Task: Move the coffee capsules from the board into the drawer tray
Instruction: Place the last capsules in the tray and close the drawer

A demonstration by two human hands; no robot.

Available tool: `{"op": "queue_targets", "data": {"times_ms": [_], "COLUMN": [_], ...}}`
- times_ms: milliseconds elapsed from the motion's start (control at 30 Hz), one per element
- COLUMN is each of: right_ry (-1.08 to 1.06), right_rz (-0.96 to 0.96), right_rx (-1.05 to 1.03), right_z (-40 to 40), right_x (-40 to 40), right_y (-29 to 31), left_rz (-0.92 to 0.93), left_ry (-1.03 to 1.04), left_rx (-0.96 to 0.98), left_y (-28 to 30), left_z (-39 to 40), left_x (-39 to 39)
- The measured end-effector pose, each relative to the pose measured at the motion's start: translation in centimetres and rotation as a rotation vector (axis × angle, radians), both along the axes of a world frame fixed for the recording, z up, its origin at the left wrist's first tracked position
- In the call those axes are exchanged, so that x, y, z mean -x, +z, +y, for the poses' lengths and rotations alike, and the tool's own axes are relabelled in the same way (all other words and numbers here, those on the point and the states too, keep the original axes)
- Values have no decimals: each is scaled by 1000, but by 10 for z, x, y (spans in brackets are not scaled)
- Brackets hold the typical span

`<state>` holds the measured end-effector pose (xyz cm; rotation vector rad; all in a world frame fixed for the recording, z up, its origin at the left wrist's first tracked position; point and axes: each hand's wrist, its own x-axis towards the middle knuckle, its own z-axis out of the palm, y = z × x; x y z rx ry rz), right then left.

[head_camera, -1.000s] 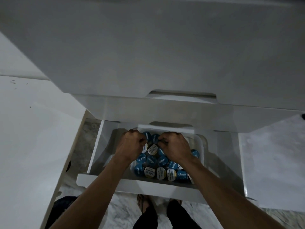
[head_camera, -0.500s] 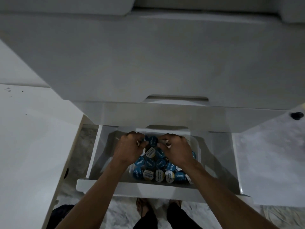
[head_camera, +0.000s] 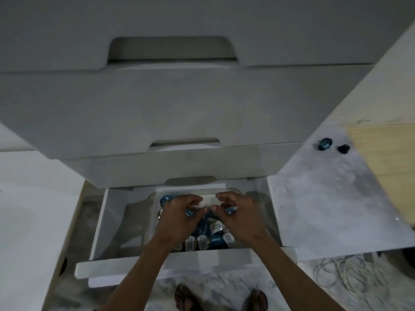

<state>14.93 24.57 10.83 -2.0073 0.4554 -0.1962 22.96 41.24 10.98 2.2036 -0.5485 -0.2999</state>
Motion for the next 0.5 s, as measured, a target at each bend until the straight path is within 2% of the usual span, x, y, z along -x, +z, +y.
{"op": "queue_targets", "data": {"times_ms": [200, 333, 500], "right_ry": [-51, -128, -227], "right_rz": [-60, -73, -69], "right_rx": [48, 36, 85], "right_z": [-86, -174, -288], "right_x": [56, 102, 150], "right_y": [35, 49, 52], "left_rz": [20, 36, 81], "left_ry": [-60, -73, -54], "left_rx": [116, 134, 166], "left_y": [34, 50, 45], "left_z": [-91, -184, -288], "left_x": [44, 82, 117]}}
